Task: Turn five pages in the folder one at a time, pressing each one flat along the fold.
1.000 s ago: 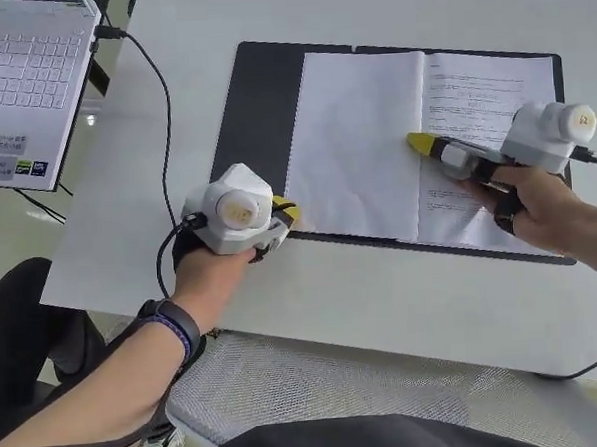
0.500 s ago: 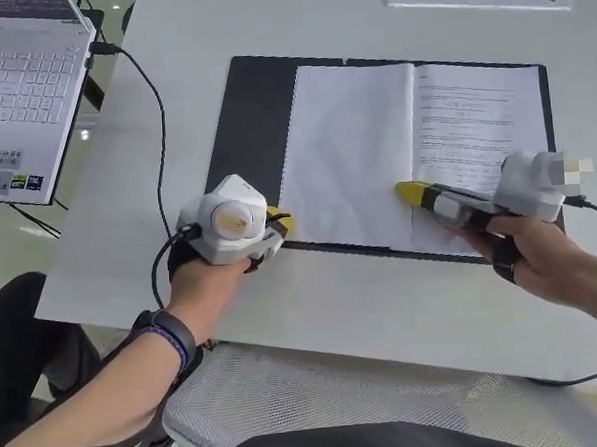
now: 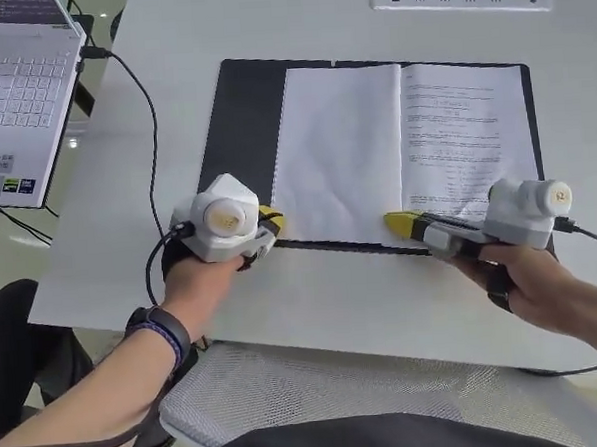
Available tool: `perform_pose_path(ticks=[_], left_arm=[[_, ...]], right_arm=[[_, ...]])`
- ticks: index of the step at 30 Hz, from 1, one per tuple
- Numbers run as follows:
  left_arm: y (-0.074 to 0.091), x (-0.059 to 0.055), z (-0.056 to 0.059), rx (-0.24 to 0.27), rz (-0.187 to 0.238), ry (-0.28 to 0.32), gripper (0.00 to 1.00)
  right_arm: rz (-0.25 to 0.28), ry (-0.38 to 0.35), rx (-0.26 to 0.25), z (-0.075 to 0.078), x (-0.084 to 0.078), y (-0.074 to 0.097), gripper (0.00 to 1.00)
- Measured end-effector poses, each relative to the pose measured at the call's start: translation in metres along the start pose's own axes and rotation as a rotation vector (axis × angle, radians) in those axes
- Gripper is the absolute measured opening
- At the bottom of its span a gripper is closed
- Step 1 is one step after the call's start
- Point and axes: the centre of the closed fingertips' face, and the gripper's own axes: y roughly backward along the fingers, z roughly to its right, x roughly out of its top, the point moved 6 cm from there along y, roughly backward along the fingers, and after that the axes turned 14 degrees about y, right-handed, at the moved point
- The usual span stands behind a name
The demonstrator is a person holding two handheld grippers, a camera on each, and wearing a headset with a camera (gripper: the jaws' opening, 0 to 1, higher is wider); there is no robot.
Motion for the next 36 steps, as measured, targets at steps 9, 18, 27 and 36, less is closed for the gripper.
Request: perform_pose_path(ticks=[9,18,27,36], left_arm=[[0.0,-0.001,0.001,-0.002,0.001,-0.004,0.02],[0.001,-0.002,0.0,-0.001,0.0,-0.006,0.0],[0.002,-0.002,0.002,0.002,-0.002,-0.007,0.0],[-0.002,-0.003,-0.003,0.0,-0.011,-0.015,0.0]], right_arm=[[-0.033,0.011,0.0,-0.006,-0.008,0.005,0.0],[-0.036,-0.003,-0.02,-0.009,-0.01,0.006,0.0],[-0.036,-0.007,-0.026,-0.01,-0.011,0.007,0.0],[-0.05,-0.004,-0.018,-0.011,-0.012,0.009,0.0]])
